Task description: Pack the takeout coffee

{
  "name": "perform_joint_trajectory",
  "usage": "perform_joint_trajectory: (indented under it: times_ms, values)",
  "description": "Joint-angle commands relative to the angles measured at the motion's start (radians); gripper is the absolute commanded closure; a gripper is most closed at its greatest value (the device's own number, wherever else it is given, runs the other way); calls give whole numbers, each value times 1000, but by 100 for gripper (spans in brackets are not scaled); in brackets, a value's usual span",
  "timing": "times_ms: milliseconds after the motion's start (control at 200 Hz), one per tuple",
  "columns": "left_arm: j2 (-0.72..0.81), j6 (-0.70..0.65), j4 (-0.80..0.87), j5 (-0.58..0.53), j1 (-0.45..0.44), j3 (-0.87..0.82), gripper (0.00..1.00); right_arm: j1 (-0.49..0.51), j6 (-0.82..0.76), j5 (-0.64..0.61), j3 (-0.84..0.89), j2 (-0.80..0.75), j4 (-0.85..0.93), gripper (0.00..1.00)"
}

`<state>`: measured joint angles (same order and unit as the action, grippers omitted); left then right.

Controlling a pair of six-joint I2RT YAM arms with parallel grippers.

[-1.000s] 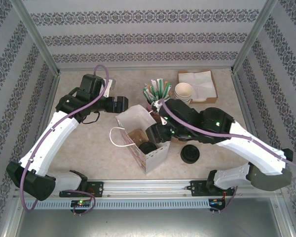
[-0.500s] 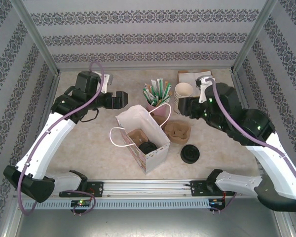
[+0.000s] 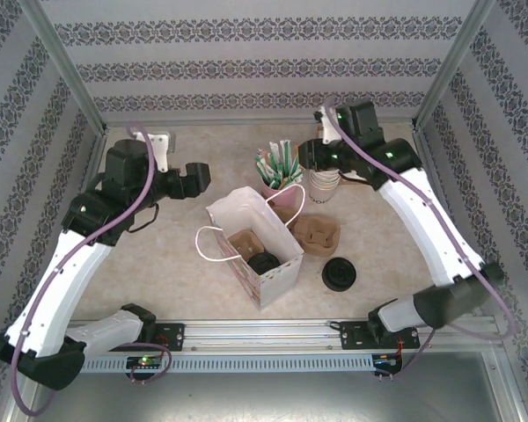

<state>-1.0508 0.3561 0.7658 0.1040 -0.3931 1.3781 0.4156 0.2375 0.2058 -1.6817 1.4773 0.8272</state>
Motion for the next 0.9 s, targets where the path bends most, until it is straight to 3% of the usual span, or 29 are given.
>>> perform_joint_trajectory:
  times_ms: [0, 160, 465, 899]
  values:
    - [24, 42, -32, 9, -11, -43, 5, -10, -83, 57, -82, 76, -57, 67]
    - [18, 31, -2, 2, -11, -54, 6, -13, -89, 85, -153, 178, 10, 68]
    - [-27, 26, -30, 25, -11, -65, 6, 25, -116, 92, -69, 195, 38, 64]
    - [-27, 35, -26, 40, -11, -75, 7, 61, -112, 92, -97, 282, 48, 62]
